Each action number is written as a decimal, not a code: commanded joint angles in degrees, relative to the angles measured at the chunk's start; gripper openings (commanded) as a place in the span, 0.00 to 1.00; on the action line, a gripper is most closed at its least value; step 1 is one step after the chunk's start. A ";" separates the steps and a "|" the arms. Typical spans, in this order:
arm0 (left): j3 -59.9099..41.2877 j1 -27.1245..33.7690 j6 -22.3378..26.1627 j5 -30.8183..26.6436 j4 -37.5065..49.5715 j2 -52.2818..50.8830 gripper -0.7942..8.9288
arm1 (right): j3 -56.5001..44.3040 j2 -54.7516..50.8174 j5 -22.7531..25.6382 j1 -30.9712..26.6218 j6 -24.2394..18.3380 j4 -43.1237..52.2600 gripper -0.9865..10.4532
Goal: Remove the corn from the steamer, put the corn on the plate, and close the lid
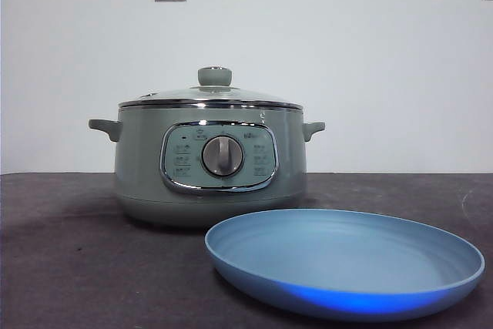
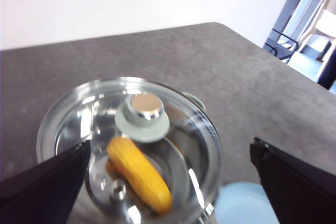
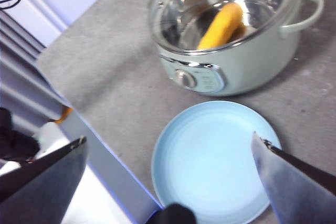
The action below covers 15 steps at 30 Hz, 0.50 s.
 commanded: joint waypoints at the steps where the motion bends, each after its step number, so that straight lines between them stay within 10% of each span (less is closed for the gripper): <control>1: 0.07 -2.10 0.57 -2.80 5.84 3.85 0.69 | 0.17 -0.13 1.53 0.17 0.11 0.28 0.58; 15: 0.31 -7.72 3.54 -11.10 25.24 21.99 0.69 | 0.17 -0.13 1.51 0.15 0.13 0.20 0.58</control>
